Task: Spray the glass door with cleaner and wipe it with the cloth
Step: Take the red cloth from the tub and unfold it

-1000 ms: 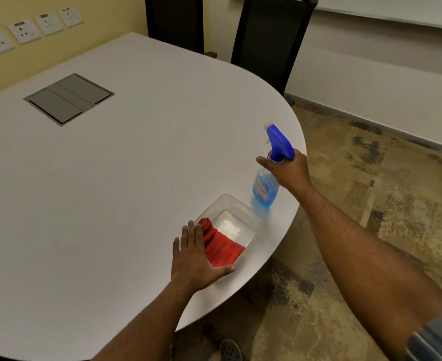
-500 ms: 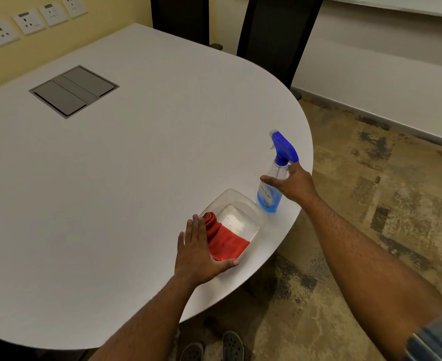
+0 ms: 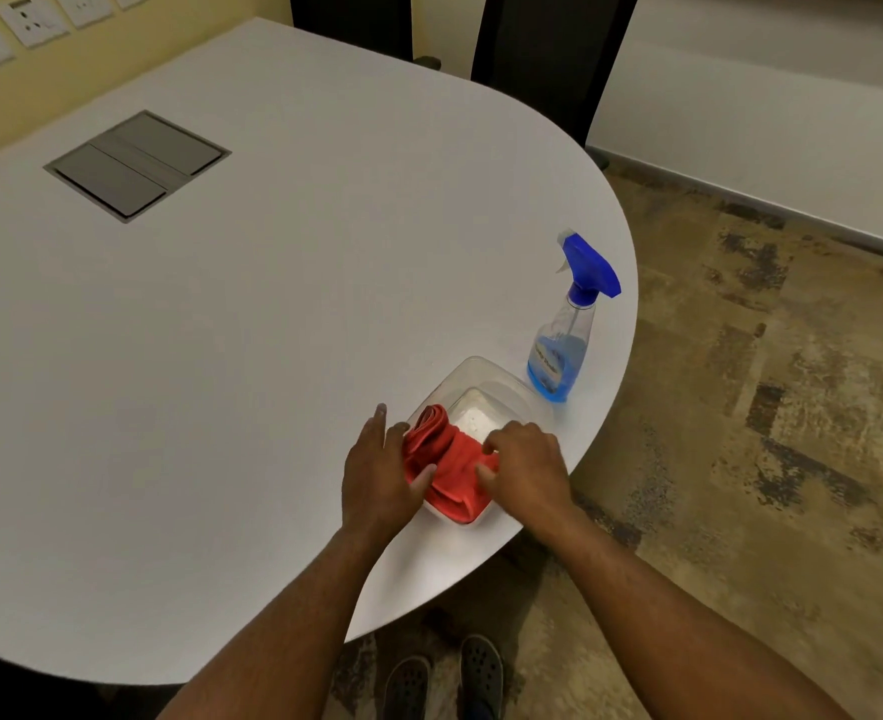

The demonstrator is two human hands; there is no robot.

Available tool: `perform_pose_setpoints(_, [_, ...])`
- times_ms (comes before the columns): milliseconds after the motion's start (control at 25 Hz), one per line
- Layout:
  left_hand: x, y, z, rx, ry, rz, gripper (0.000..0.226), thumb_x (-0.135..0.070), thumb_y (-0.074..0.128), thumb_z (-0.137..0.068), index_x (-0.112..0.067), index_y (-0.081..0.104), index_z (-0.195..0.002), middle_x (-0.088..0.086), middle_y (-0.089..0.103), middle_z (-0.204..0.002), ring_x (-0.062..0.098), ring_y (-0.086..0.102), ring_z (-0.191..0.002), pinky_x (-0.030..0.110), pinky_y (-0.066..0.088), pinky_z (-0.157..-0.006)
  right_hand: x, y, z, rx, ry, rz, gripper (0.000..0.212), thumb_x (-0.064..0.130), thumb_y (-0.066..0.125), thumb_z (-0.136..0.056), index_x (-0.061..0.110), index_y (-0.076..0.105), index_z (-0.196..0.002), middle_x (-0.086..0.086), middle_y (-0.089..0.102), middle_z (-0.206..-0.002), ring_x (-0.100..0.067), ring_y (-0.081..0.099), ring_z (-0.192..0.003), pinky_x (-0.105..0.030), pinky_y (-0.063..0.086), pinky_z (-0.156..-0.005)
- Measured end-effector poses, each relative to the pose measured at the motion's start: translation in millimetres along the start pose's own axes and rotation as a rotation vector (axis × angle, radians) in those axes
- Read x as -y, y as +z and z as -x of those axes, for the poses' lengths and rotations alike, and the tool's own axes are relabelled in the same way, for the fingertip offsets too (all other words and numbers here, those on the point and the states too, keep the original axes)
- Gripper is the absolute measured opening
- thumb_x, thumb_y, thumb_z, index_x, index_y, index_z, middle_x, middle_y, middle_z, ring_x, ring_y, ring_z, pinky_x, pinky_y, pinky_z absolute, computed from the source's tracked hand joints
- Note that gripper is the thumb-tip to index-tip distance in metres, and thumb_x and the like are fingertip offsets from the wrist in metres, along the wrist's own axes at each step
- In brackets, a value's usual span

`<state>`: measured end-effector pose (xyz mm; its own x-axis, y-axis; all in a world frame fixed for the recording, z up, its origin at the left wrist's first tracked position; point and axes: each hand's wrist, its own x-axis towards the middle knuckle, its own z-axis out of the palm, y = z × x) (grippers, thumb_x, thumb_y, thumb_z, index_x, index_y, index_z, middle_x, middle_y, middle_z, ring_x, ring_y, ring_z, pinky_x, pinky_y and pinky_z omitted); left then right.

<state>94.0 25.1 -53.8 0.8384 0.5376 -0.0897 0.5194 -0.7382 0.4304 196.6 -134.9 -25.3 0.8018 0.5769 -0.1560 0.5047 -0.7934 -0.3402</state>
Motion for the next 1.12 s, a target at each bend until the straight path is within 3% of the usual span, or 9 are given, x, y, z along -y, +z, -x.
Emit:
perform_pose_setpoints(240, [-12,3,-14,0.059,0.016,-0.162,0.042,-0.039,0.067,-0.089,-0.009,0.066,-0.119,0.01,0.025,-0.162,0.027,0.025,-0.148,0.043,0.029,-0.119,30,17,-9,0.372,-0.004,0.416,0.057,0.059,0.067,-0.078,0.016,0.061,-0.116,-0.005,0.064,-0.118,-0.025,0.05,-0.118,-0.042,0.027,-0.11])
perform_pose_setpoints(400, [-14,-1,-25,0.119,-0.031,-0.225,0.043,-0.041,0.066,-0.089,-0.012,0.067,-0.121,0.008,0.032,-0.159,0.027,0.03,-0.145,0.043,0.033,-0.116,37,19,-17,0.399,-0.014,0.533,0.039,0.038,0.068,-0.085,0.015,0.061,-0.116,-0.007,0.064,-0.122,-0.028,0.046,-0.127,-0.046,0.017,-0.117])
perform_pose_setpoints(520, [-16,-6,-35,0.156,0.004,-0.229,0.033,-0.037,0.065,-0.088,-0.011,0.072,-0.109,0.007,0.037,-0.156,0.025,0.033,-0.142,0.041,0.033,-0.114,35,14,-20,0.378,-0.056,0.542,0.031,0.032,0.066,-0.087,0.014,0.061,-0.111,-0.006,0.066,-0.114,-0.027,0.053,-0.118,-0.045,0.025,-0.114])
perform_pose_setpoints(640, [-22,-14,-46,0.108,-0.058,-0.045,0.032,-0.036,0.068,-0.082,-0.007,0.073,-0.095,0.006,0.049,-0.142,0.024,0.045,-0.128,0.036,0.044,-0.097,25,-4,-28,0.302,-0.065,0.397,0.02,0.023,0.058,-0.092,0.015,0.06,-0.11,-0.006,0.065,-0.11,-0.026,0.057,-0.107,-0.042,0.039,-0.1])
perform_pose_setpoints(760, [-34,-25,-60,0.092,-0.191,0.113,0.041,-0.042,0.074,-0.077,-0.005,0.074,-0.096,0.004,0.063,-0.106,0.02,0.06,-0.096,0.032,0.054,-0.078,11,-28,-44,0.2,0.043,0.133,0.02,0.021,0.062,-0.089,0.018,0.064,-0.108,-0.004,0.067,-0.1,-0.022,0.062,-0.093,-0.037,0.053,-0.082])
perform_pose_setpoints(840, [-40,-31,-70,0.156,-0.266,0.205,0.037,-0.038,0.074,-0.077,-0.006,0.072,-0.094,0.003,0.066,-0.085,0.019,0.063,-0.079,0.031,0.054,-0.069,1,-36,-51,0.207,0.128,-0.052,0.02,0.022,0.063,-0.089,0.017,0.063,-0.108,-0.003,0.067,-0.1,-0.02,0.063,-0.09,-0.036,0.056,-0.082])
perform_pose_setpoints(960, [-47,-34,-78,0.227,-0.427,0.386,0.032,-0.026,0.072,-0.082,-0.009,0.062,-0.106,0.006,0.063,-0.095,0.025,0.064,-0.091,0.034,0.056,-0.075,-7,-37,-54,0.194,0.18,-0.22,0.024,0.019,0.06,-0.092,0.013,0.06,-0.115,-0.007,0.066,-0.106,-0.021,0.063,-0.095,-0.031,0.054,-0.083])
perform_pose_setpoints(1040, [-52,-36,-79,0.246,-0.484,0.515,0.05,-0.016,0.072,-0.081,-0.018,0.051,-0.126,0.007,0.058,-0.113,0.027,0.065,-0.099,0.032,0.059,-0.072,-10,-33,-52,0.161,0.22,-0.363,0.026,0.018,0.059,-0.093,0.012,0.058,-0.118,-0.007,0.065,-0.11,-0.02,0.061,-0.099,-0.028,0.051,-0.081])
perform_pose_setpoints(1120, [-55,-36,-82,0.267,-0.471,0.594,0.06,-0.007,0.066,-0.082,-0.026,0.048,-0.136,0.007,0.056,-0.123,0.027,0.066,-0.098,0.028,0.059,-0.064,-14,-30,-48,0.182,0.221,-0.47,0.039,0.03,0.066,-0.09,0.015,0.054,-0.123,-0.003,0.062,-0.115,-0.017,0.058,-0.103,-0.025,0.05,-0.082])
